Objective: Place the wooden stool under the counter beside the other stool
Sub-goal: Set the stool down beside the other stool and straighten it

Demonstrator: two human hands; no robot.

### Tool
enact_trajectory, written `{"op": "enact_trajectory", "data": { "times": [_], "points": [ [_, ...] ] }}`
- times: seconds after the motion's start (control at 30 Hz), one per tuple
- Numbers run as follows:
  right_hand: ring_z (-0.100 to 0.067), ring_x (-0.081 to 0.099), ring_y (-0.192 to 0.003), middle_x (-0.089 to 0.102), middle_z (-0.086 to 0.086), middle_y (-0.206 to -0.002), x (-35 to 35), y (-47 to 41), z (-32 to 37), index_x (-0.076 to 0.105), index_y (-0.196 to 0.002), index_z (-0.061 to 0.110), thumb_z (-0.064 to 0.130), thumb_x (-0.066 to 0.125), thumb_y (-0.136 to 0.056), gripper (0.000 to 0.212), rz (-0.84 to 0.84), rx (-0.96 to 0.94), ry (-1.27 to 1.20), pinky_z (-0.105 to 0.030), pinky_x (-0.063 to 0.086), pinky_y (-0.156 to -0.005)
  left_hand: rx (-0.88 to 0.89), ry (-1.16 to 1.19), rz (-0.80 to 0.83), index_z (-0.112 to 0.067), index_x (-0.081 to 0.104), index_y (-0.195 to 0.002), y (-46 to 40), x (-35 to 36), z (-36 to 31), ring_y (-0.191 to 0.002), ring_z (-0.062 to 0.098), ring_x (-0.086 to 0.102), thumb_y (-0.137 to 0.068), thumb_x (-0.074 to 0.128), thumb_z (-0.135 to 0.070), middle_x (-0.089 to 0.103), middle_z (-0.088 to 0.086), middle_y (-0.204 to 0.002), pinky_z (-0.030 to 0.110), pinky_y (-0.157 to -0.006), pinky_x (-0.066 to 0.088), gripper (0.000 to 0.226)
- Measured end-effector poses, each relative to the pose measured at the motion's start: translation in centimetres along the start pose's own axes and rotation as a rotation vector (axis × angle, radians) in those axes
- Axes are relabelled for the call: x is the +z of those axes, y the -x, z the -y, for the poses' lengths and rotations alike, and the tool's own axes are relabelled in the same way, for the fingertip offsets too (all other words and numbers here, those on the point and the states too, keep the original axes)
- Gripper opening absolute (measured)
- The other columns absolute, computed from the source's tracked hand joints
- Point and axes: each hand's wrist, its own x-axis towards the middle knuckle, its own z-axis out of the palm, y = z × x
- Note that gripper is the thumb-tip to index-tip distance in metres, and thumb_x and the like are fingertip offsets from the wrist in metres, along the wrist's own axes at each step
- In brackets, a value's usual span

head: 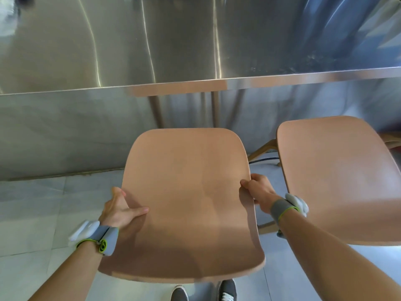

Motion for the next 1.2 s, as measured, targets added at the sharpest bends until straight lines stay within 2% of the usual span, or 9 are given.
{"op": "enact_trajectory", "data": {
  "times": [0.13,0.3,0.4,0.57,0.73,0.87,0.97,1.1,1.2],
  "points": [
    [-0.034,0.064,-0.094,0.068,-0.018,-0.106,-0.5,-1.6,1.3,0.063,-0.1,0.009,0.014,0.056,-0.094,0.011,0.002,-0.008,0.042,-0.042,0.055,-0.08,-0.02,0.032,-0.005,-0.012,0.032,-0.109,0.3,0.8,-0.8,-0.094,0.035,0.053,-0.061,0.086,-0.044,0.051,0.015,-0.108,0.044,-0.081,0.047,0.078],
    [-0.036,0.063,-0.103,0.065,-0.019,-0.113,-1.2,-2.8,1.7,0.061,-0.107,0.01,0.015,0.054,-0.095,0.014,0.007,0.02,0.083,-0.047,0.054,-0.085,-0.036,0.058,-0.017,-0.012,0.032,-0.107,0.8,1.6,-2.0,-0.101,0.039,0.056,-0.06,0.087,-0.043,0.05,0.013,-0.107,0.045,-0.085,0.049,0.079],
    [-0.032,0.059,-0.097,0.063,-0.017,-0.11,-1.8,-3.1,1.9,0.06,-0.109,0.007,0.013,0.052,-0.097,0.015,0.026,0.034,0.097,-0.05,0.053,-0.086,-0.055,0.064,-0.005,-0.012,0.031,-0.107,0.8,2.0,-2.5,-0.101,0.04,0.056,-0.06,0.086,-0.044,0.051,0.015,-0.109,0.047,-0.086,0.049,0.079],
    [-0.031,0.057,-0.099,0.061,-0.01,-0.095,-2.1,-3.4,2.4,0.058,-0.113,0.007,0.013,0.05,-0.098,0.017,0.078,0.048,0.136,-0.055,0.053,-0.09,-0.091,0.021,0.032,-0.015,0.027,-0.105,0.5,2.1,-2.6,-0.105,0.042,0.055,-0.059,0.084,-0.049,0.05,0.021,-0.119,0.052,-0.09,0.049,0.081],
    [-0.039,0.06,-0.111,0.063,-0.02,-0.12,-1.5,-3.4,2.6,0.058,-0.121,0.003,0.016,0.05,-0.093,0.031,0.019,0.048,0.279,-0.053,0.055,-0.089,-0.093,-0.138,0.033,-0.01,0.028,-0.124,0.7,2.5,-3.3,-0.117,0.045,0.05,-0.067,0.078,-0.052,0.045,0.024,-0.129,0.049,-0.094,0.045,0.086],
    [-0.045,0.056,-0.113,0.058,-0.026,-0.126,-0.4,-2.1,2.7,0.052,-0.122,-0.001,0.019,0.044,-0.093,0.036,-0.111,-0.074,0.563,-0.044,0.047,-0.09,-0.02,-0.297,-0.08,-0.006,0.035,-0.13,1.5,2.9,-4.7,-0.122,0.042,0.044,-0.071,0.078,-0.046,0.043,0.023,-0.129,0.048,-0.093,0.044,0.083],
    [-0.047,0.048,-0.118,0.045,-0.022,-0.135,0.3,-0.6,2.2,0.041,-0.125,0.002,0.021,0.046,-0.093,0.038,-0.17,-0.252,0.739,-0.048,0.041,-0.09,0.094,-0.432,-0.136,-0.01,0.036,-0.133,2.4,3.5,-5.2,-0.121,0.04,0.042,-0.075,0.075,-0.043,0.04,0.022,-0.131,0.044,-0.093,0.044,0.077],
    [-0.045,0.037,-0.127,0.024,-0.013,-0.152,0.9,1.5,0.9,0.02,-0.149,0.012,0.035,0.054,-0.091,0.071,-0.126,-0.434,0.935,-0.052,0.045,-0.094,0.183,-0.5,-0.132,-0.015,0.034,-0.137,3.3,4.0,-4.5,-0.127,0.039,0.036,-0.076,0.072,-0.043,0.028,0.018,-0.143,0.044,-0.101,0.041,0.077],
    [-0.043,0.025,-0.141,0.012,-0.011,-0.163,1.3,3.8,0.3,0.015,-0.156,0.016,0.043,0.052,-0.092,0.079,-0.087,-0.47,0.925,-0.052,0.04,-0.106,0.287,-0.493,-0.068,-0.017,0.029,-0.144,4.8,3.9,-3.9,-0.136,0.04,0.029,-0.079,0.064,-0.049,0.023,0.013,-0.154,0.045,-0.107,0.037,0.08]
  ]
}}
